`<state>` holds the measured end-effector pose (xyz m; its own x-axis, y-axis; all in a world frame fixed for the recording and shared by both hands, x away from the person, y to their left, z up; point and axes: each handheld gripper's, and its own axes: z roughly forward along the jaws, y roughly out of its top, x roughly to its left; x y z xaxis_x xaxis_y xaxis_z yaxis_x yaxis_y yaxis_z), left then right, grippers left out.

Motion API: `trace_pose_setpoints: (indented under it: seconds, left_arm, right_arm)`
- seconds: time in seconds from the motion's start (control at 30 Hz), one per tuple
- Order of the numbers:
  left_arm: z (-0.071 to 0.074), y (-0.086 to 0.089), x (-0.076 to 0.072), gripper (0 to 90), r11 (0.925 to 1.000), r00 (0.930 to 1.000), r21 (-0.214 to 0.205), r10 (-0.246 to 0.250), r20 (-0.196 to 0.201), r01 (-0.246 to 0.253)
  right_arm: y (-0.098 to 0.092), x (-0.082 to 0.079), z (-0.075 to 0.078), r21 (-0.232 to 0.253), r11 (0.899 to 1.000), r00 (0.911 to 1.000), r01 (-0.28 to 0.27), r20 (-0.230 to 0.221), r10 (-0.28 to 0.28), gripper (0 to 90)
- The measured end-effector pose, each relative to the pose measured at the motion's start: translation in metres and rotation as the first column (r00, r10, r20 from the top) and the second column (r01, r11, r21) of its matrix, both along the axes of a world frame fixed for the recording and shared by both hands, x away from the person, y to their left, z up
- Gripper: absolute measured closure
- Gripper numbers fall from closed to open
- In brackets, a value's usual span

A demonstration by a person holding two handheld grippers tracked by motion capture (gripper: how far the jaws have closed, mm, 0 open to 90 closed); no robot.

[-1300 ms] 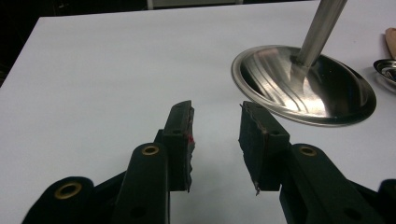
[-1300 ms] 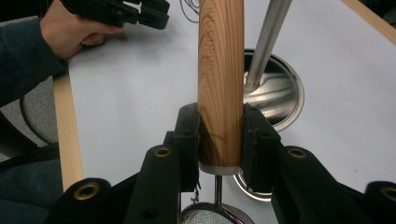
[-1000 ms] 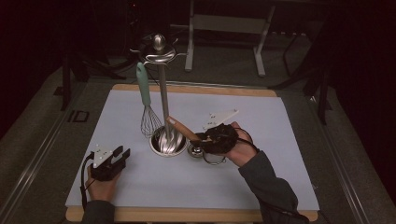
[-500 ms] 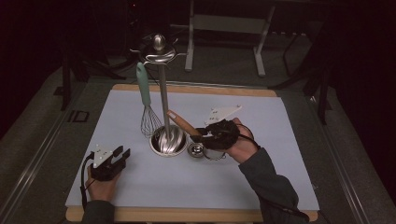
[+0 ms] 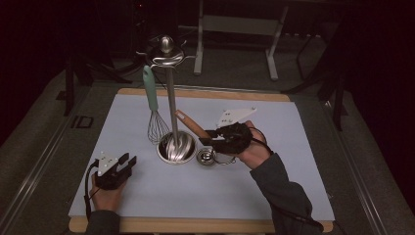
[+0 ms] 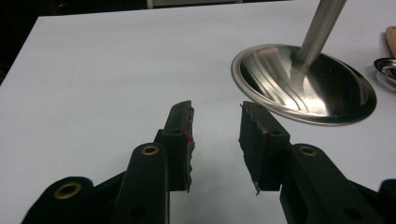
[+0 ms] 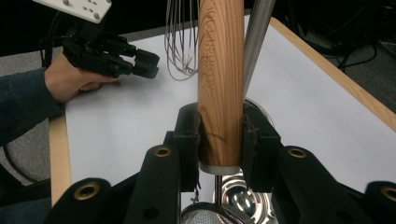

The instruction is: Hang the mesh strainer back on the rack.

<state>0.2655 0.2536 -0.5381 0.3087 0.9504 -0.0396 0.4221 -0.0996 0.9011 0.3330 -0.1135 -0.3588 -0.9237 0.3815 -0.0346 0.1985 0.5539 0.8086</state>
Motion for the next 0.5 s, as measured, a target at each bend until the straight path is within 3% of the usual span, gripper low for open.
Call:
trace_pose_setpoints:
  seconds: [0.5]
  left_arm:
    - [0.000,0.000,0.000,64.2,1.0000,1.0000,0.001,0.001,0.001,-0.001]
  right_arm:
    - [-0.003,0.001,0.016,0.061,0.998,0.9995,0.000,0.032,-0.002,70.8]
